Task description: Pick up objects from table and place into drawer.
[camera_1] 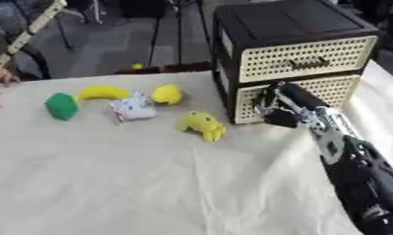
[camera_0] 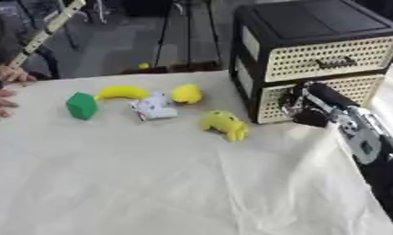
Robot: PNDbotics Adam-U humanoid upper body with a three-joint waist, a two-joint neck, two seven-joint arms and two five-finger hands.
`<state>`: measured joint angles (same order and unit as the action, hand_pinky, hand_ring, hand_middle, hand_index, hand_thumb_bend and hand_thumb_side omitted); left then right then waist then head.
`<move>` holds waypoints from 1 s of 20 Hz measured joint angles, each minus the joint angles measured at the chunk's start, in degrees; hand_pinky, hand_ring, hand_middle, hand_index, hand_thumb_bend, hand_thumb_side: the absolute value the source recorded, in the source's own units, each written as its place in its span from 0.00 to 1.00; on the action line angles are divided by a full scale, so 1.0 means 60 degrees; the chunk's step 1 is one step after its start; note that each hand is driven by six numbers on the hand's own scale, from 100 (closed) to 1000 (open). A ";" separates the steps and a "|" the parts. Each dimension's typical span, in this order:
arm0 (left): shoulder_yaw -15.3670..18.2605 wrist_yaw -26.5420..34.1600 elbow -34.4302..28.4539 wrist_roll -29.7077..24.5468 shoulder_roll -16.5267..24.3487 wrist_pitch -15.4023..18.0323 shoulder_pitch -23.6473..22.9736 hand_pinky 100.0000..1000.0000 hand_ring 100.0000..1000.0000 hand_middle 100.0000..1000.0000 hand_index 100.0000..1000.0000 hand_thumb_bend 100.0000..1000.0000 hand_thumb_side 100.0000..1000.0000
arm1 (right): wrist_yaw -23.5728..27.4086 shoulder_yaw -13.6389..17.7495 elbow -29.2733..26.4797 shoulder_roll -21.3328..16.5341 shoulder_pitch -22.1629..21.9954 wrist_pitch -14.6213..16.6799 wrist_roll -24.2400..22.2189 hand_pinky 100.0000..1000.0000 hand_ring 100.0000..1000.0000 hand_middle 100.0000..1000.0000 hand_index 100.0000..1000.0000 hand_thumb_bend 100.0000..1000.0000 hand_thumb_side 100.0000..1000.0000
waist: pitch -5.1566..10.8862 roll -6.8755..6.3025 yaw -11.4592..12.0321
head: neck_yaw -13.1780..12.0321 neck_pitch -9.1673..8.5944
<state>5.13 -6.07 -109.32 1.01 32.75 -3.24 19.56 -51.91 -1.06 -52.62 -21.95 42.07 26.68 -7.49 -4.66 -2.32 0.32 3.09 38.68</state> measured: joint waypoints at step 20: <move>0.0062 -0.0014 -0.0043 -0.0051 0.0004 0.0020 -0.0310 0.51 0.44 0.57 0.70 0.53 0.80 | 0.1919 -0.0125 -0.3791 -0.0679 -0.2213 0.0180 0.0039 0.42 0.61 0.64 0.62 0.00 0.75 | 0.0134 0.0185 -0.0332 | -0.0223 0.0005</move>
<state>5.51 -6.16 -109.57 0.70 32.78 -3.12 17.70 -40.39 -1.81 -75.37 -26.03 28.79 27.76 -7.25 -3.86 -1.22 -1.66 1.75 38.70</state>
